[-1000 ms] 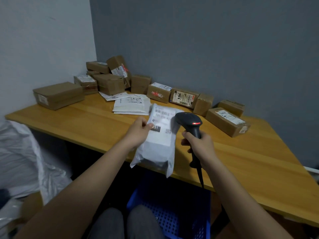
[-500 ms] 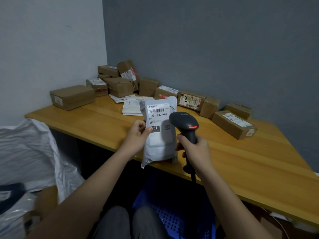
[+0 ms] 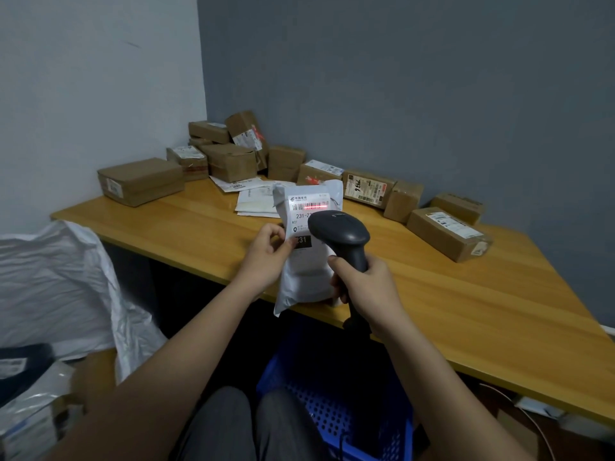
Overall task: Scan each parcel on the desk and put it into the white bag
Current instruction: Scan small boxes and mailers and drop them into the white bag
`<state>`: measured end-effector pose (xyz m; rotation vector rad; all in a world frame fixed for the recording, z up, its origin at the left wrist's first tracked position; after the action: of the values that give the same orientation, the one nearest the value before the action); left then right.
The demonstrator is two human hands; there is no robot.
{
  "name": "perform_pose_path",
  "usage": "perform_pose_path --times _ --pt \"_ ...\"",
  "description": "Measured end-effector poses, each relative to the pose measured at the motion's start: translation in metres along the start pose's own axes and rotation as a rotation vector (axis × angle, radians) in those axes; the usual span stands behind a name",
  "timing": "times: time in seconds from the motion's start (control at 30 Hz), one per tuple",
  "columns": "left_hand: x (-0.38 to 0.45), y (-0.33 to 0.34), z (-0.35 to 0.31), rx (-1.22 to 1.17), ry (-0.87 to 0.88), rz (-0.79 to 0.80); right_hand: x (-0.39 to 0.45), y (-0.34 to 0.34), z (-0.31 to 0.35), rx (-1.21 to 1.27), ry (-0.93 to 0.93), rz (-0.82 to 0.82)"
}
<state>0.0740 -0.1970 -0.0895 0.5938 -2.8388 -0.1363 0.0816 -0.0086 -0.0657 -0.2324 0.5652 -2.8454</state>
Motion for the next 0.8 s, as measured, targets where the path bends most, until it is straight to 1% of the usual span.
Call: perform_pose_path --times 0.17,0.33,0.53,0.7,0.8 --pt "0.000 0.000 -0.002 0.017 0.001 -0.010 0.000 0.002 -0.001 0.030 -0.003 0.005" --pt "-0.002 -0.009 -0.001 0.058 0.013 -0.060 0.003 0.005 -0.002 0.047 -0.001 0.005" --pt "-0.008 -0.054 -0.019 0.094 0.053 -0.263 0.011 0.019 0.005 0.050 -0.001 0.038" --pt "-0.026 -0.126 -0.056 0.115 0.146 -0.456 0.015 0.049 0.023 0.075 -0.023 0.059" --pt "-0.051 -0.175 -0.084 0.149 0.242 -0.598 0.017 0.079 0.039 0.087 -0.048 0.101"
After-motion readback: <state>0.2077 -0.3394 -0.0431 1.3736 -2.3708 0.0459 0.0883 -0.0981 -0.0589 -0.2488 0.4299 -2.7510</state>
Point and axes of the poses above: each hand's wrist, its own x-axis towards the middle knuckle, its own y-axis out of the palm, z = x × y, the point moved 7 cm from there along x, towards the middle knuckle, and after that the axes turned 12 degrees about -x, right-handed, at the moved point
